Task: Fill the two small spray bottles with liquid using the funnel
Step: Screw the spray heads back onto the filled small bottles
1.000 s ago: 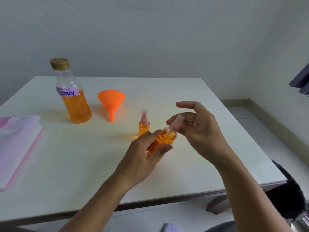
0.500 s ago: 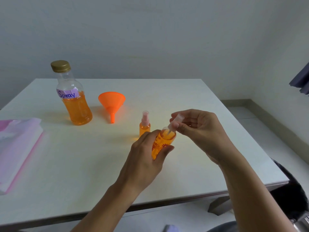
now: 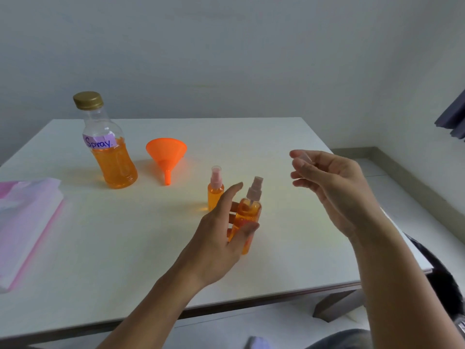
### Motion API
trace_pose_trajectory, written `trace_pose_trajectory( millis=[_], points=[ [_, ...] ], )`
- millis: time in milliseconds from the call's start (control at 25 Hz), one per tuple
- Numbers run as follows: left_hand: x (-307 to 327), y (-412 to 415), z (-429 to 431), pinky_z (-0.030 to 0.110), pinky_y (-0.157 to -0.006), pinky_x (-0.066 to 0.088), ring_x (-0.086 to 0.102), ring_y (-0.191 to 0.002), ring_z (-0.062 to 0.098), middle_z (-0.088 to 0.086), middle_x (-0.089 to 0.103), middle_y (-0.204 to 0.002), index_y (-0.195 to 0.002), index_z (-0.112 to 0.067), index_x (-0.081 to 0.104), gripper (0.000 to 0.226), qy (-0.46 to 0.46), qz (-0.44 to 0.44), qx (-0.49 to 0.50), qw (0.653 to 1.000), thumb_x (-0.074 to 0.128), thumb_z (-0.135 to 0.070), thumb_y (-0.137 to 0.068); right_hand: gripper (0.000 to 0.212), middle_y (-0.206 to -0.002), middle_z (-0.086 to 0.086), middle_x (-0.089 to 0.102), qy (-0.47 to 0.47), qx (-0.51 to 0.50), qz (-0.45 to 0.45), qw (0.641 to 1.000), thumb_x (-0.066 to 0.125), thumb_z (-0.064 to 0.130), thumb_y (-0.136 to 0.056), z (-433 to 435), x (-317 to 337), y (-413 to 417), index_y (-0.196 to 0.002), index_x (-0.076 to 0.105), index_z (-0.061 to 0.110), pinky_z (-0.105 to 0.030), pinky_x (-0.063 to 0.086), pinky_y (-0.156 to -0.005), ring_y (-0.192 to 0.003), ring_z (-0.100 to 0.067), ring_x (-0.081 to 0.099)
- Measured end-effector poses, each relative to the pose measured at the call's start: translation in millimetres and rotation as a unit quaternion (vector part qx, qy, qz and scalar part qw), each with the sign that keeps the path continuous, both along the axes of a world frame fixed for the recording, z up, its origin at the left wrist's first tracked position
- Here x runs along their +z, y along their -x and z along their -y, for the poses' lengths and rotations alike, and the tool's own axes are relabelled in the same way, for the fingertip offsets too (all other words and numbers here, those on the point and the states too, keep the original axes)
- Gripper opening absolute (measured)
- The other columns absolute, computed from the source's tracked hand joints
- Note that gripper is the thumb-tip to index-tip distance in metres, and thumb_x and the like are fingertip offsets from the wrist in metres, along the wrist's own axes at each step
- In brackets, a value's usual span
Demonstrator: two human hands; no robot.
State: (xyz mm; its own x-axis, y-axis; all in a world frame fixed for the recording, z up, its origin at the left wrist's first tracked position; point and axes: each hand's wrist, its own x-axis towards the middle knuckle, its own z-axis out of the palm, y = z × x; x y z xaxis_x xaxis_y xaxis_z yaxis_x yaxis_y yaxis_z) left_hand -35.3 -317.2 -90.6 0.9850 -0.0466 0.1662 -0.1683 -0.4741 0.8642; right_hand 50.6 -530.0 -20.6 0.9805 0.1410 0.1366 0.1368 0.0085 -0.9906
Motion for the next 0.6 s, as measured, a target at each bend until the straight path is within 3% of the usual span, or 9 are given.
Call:
trace_pose_trajectory(
  millis=[80,160,240,320,400,440,480,560,600],
  points=[
    [2,0,3,0.025,-0.086,0.051,0.055,-0.106,-0.004,-0.024,0.04,-0.136,-0.14,-0.065,0.006,0.073,0.014,-0.002,-0.013,1.0,0.054,-0.06,-0.086,0.014,-0.109,0.002,0.079,0.021,-0.034,-0.006,0.999,0.078,0.018,-0.09,9,-4,-5,-0.102,0.078,0.012,-0.033,0.057,-0.082,-0.086,-0.018,0.071],
    [3,-1,5,0.031,-0.088,0.055,0.057,-0.108,0.0,-0.018,0.036,-0.143,-0.141,-0.066,0.001,0.075,0.027,0.002,-0.019,0.999,0.054,-0.057,-0.089,0.01,-0.097,0.004,0.079,0.113,-0.077,0.005,0.991,0.077,0.02,-0.09,11,-13,-7,-0.1,0.079,0.019,-0.031,0.059,-0.077,-0.082,-0.015,0.072],
    [4,-2,7,0.022,-0.084,0.056,0.057,-0.108,-0.007,-0.015,0.028,-0.151,-0.14,-0.066,0.001,0.071,0.031,0.019,-0.031,0.999,0.053,-0.054,-0.092,0.013,-0.085,0.007,0.077,0.227,-0.101,0.022,0.968,0.077,0.026,-0.089,9,-23,-7,-0.101,0.078,0.028,-0.028,0.058,-0.076,-0.078,-0.011,0.072],
    [6,-4,13,0.008,-0.078,0.051,0.047,-0.118,-0.017,-0.022,0.003,-0.159,-0.139,-0.066,0.002,0.068,0.016,0.052,-0.038,0.998,0.049,-0.049,-0.093,0.014,-0.083,0.01,0.075,0.278,-0.094,0.022,0.956,0.076,0.03,-0.088,7,-31,-7,-0.101,0.078,0.032,-0.024,0.055,-0.071,-0.074,-0.005,0.071],
    [8,-8,21,0.021,-0.08,0.058,0.043,-0.137,0.013,-0.046,-0.021,-0.146,-0.14,-0.063,0.001,0.071,0.017,0.075,-0.042,0.996,0.049,-0.04,-0.094,0.014,-0.082,0.013,0.074,0.299,-0.094,0.026,0.949,0.077,0.03,-0.088,9,-34,-7,-0.102,0.078,0.032,-0.017,0.05,-0.065,-0.072,0.002,0.07],
    [7,-10,25,0.031,-0.077,0.06,0.05,-0.131,0.026,-0.052,-0.02,-0.142,-0.143,-0.059,0.001,0.072,0.029,0.082,-0.044,0.995,0.049,-0.037,-0.095,0.015,-0.082,0.014,0.073,0.312,-0.095,0.033,0.945,0.077,0.03,-0.088,12,-35,-8,-0.103,0.078,0.031,-0.014,0.048,-0.063,-0.072,0.004,0.068],
    [8,-12,29,0.034,-0.072,0.061,0.06,-0.117,0.025,-0.05,-0.012,-0.146,-0.146,-0.055,0.0,0.071,0.047,0.087,-0.047,0.994,0.049,-0.038,-0.097,0.016,-0.083,0.014,0.073,0.324,-0.094,0.041,0.941,0.078,0.03,-0.088,15,-35,-8,-0.103,0.078,0.031,-0.012,0.047,-0.061,-0.072,0.005,0.068],
    [11,-15,38,0.029,-0.064,0.06,0.068,-0.085,0.012,-0.028,0.012,-0.159,-0.148,-0.052,0.0,0.069,0.06,0.098,-0.042,0.992,0.045,-0.047,-0.096,0.017,-0.086,0.014,0.073,0.345,-0.091,0.051,0.933,0.078,0.03,-0.088,21,-36,-6,-0.105,0.078,0.029,-0.012,0.048,-0.062,-0.073,0.003,0.069],
    [12,-16,43,0.026,-0.062,0.059,0.068,-0.082,0.012,-0.02,0.021,-0.159,-0.149,-0.051,0.004,0.066,0.045,0.108,-0.027,0.993,0.043,-0.05,-0.096,0.018,-0.087,0.013,0.073,0.351,-0.09,0.052,0.931,0.078,0.031,-0.088,24,-37,-6,-0.106,0.078,0.028,-0.013,0.049,-0.063,-0.073,0.001,0.069]
  ],
)
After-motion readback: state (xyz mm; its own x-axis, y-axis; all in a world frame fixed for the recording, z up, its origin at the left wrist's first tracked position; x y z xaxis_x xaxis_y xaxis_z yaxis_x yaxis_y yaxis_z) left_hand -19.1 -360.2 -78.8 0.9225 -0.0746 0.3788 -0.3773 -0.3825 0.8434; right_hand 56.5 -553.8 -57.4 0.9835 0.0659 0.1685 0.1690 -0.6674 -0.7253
